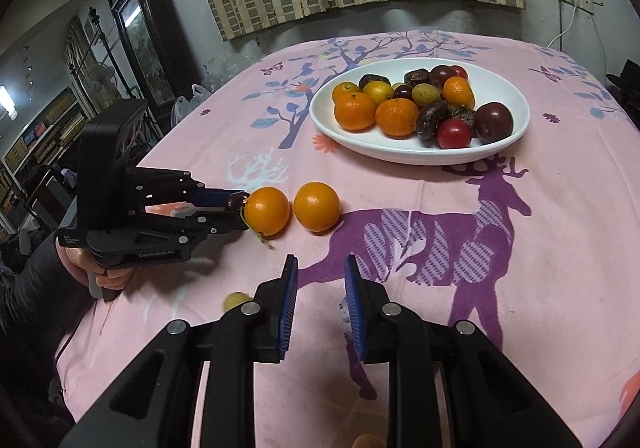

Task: Organize fruits
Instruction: 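Carry a longan to the plate with the right gripper while the left carries a cherry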

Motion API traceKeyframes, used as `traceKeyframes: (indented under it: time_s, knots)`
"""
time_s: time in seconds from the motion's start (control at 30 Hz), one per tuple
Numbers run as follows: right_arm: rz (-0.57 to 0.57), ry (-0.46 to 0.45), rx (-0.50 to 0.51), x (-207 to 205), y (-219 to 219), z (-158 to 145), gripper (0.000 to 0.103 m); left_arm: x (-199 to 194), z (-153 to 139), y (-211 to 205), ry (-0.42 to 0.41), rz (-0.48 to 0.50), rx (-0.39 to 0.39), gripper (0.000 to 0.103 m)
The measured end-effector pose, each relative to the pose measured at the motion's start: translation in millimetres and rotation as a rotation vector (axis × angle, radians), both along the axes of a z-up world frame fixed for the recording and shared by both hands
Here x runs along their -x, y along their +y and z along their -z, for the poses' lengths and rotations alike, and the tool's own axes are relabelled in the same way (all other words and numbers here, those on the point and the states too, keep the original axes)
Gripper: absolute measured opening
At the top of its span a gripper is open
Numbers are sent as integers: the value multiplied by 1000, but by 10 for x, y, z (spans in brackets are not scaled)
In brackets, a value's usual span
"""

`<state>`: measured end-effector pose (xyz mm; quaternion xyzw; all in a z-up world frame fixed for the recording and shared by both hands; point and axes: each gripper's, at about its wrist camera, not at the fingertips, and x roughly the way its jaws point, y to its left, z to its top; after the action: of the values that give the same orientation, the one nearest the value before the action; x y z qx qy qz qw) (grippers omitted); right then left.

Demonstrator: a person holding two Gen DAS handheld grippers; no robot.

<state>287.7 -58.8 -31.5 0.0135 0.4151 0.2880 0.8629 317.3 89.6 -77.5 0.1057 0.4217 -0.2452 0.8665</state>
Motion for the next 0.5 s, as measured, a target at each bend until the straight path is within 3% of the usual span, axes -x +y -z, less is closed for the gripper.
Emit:
traceKeyframes:
  time_s: [0.07, 0.1, 0.13, 0.27, 0.43, 0.47, 0.5]
  knots:
    - [-45, 6, -10, 38, 29, -16, 28, 71, -10, -17, -9, -1, -4, 27]
    - [-67, 6, -13, 63, 66, -19, 40, 114, -19, -26, -18, -3, -13, 27]
    - [-104, 2, -11, 118, 144, -19, 45, 147, -28, -27, -23, -5, -15, 27]
    - [-218, -7, 28, 264, 429, 10, 46, 233, -75, 26, -32, -26, 5, 27]
    - [-251, 18, 103, 284, 647, 135, 45, 300, -81, 141, -35, -59, 16, 27]
    - [-257, 27, 118, 285, 680, 171, 43, 301, -77, 163, -33, -66, 20, 27]
    - [-262, 33, 146, 293, 716, 216, 34, 304, -74, 188, -31, -75, 23, 27]
